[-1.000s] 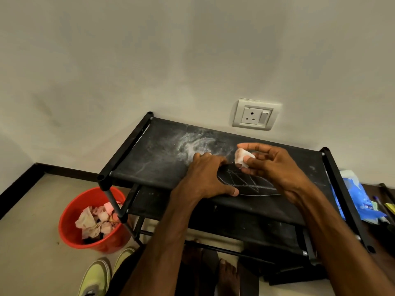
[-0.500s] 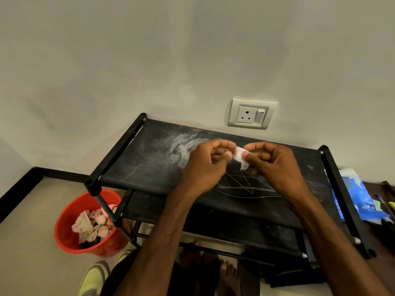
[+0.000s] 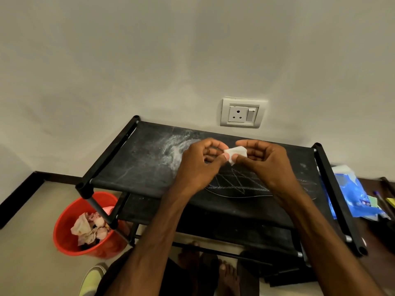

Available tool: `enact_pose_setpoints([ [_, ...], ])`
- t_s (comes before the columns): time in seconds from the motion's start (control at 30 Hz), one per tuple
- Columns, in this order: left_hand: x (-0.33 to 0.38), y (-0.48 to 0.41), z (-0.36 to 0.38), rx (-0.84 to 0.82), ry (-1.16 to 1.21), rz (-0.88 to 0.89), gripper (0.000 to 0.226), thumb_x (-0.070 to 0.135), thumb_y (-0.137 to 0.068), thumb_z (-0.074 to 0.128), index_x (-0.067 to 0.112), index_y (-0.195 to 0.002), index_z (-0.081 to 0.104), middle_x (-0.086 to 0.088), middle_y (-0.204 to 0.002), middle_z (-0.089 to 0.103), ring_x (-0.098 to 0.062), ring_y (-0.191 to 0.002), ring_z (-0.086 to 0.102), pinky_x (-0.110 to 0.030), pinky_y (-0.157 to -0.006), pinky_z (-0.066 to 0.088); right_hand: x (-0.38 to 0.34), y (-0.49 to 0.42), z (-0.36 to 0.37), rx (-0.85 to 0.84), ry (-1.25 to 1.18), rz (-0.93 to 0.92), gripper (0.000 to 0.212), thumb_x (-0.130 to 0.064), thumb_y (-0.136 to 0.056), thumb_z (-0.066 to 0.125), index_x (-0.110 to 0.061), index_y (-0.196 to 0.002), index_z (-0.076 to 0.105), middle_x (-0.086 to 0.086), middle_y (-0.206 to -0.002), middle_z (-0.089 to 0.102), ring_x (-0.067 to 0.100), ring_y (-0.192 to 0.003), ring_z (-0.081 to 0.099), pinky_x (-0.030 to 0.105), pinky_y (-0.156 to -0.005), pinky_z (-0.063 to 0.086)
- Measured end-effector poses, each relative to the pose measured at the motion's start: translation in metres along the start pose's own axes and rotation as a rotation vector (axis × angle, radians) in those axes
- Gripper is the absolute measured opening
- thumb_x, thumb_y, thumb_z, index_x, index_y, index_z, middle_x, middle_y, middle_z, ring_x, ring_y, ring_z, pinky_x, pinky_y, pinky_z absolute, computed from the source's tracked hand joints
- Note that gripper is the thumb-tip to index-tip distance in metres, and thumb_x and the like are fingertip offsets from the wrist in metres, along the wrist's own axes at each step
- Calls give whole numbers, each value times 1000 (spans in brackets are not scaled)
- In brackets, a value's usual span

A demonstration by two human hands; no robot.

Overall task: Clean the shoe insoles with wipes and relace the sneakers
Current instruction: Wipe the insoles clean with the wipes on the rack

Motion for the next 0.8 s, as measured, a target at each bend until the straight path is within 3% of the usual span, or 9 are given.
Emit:
enact_pose_setpoints([
  [0.13,0,-1,-2,-2,23,-7,15,19,-90,75,18,-105,72,4,-92,75,-10,-85,72,-36,-82,62,4,-2,4,-14,-78,80,28,-8,-83,77,-15,-111,74,3,-98,79,16,-89,76,22,-71,61],
  [0.27,-1,-2,-10,27,89,-23,14,23,-92,73,18,-105,72,2,-91,76,-13,-80,73,-33,-78,62,13,-2,14,-35,-288,222,40,-15,-77,76,-6,-116,70,11,-105,77,23,-94,75,28,-79,63],
  [0.4,-5,-2,-15,36,137,-41,14,17,-98,64,16,-109,73,0,-92,76,-12,-73,71,-28,-69,60,16,-3,27,-70,-432,313,38,-10,-81,73,1,-117,69,22,-111,74,25,-95,70,25,-75,62],
  [0.5,-9,-3,-19,64,118,-52,15,17,-99,61,16,-109,72,1,-93,76,-8,-72,70,-26,-69,58,20,-5,36,-93,-477,367,36,-8,-83,70,3,-117,69,24,-110,74,25,-96,71,28,-83,62],
  [0.63,-11,-2,-25,137,64,-47,13,17,-99,61,19,-105,73,4,-93,74,-8,-79,69,-25,-70,59,24,-10,45,-117,-481,411,34,-5,-86,69,3,-119,68,23,-109,74,26,-98,72,31,-88,59],
  [0.8,-12,-3,-31,187,-37,-30,12,20,-99,62,21,-104,73,8,-97,72,-9,-88,70,-37,-83,61,16,-19,46,-114,-329,323,37,-5,-78,75,-6,-115,72,12,-106,77,17,-87,74,24,-76,62],
])
Point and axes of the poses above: each hand's wrist, its own y-axis away from the middle knuckle, its own z-axis out of the palm, x = y × z, the point moved 8 cm from there along -y, towards the middle knuckle
